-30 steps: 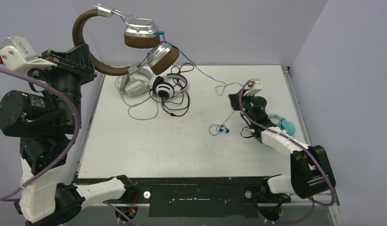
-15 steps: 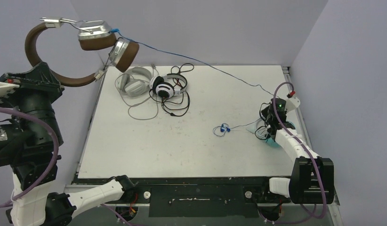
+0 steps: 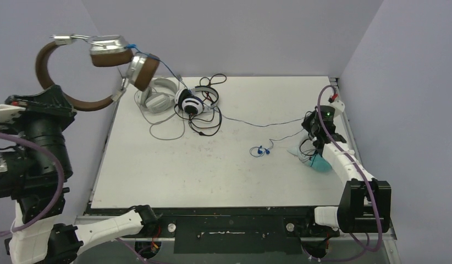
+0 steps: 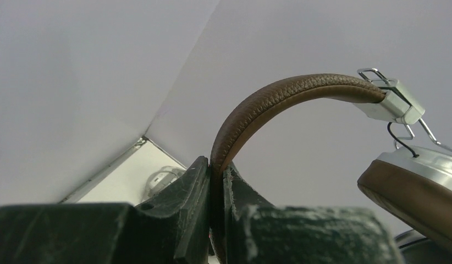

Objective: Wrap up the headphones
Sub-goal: Wrap the headphones cable around the headphones.

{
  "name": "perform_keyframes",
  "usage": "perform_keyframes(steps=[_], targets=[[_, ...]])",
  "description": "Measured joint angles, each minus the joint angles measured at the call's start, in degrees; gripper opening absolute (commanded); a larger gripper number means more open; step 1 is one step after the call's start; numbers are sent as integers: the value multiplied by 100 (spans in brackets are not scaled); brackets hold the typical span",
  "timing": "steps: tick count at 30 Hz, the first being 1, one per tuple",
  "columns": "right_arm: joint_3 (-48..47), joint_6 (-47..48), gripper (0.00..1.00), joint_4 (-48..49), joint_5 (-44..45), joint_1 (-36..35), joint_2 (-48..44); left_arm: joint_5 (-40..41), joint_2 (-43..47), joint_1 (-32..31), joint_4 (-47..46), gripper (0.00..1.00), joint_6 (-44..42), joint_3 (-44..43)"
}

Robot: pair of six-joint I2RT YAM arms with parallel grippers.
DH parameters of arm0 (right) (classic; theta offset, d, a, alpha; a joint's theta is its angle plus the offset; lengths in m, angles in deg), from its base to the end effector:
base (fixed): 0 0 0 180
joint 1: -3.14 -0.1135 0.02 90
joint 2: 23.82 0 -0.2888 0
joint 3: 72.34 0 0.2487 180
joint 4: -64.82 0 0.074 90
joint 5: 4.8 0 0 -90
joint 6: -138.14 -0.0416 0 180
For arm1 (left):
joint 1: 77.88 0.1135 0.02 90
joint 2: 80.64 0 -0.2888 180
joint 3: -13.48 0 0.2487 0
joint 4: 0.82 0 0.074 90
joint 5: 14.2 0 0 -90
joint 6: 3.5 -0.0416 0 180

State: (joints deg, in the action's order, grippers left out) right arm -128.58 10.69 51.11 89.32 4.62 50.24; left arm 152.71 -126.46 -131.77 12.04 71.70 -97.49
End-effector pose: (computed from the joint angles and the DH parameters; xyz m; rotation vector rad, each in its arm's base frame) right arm 0.2757 -0.0101 0.2547 0.7514 1.9971 0.2957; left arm 0.0176 0.0447 0.6123 -0.7455 1.1753 -0.1271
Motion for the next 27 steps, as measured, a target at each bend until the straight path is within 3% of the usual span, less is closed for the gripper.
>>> perform_keyframes(steps=[4, 13, 16, 19, 23, 27], targets=[[-1147, 525, 0, -522, 22, -452, 0, -133, -321, -264, 892, 0, 916, 212], [-5786, 1528, 0, -1484, -44, -813, 345, -898, -1346, -352, 2430, 0, 2485, 931], [-6738, 1679, 0, -1676, -144, -813, 391, -1104, -1449, -356, 2872, 0, 2785, 1001], [-6693, 1694, 0, -1705, -457, -826, 184, -1143, -1390, -356, 3095, 0, 2946, 988], [-5639, 1572, 0, -1812, -968, -1067, -164, -1126, -1346, -356, 3239, 0, 2938, 678], [-4966, 1670, 0, -2240, -1040, -2127, 85, -1060, -1351, -356, 3239, 0, 2730, 74]])
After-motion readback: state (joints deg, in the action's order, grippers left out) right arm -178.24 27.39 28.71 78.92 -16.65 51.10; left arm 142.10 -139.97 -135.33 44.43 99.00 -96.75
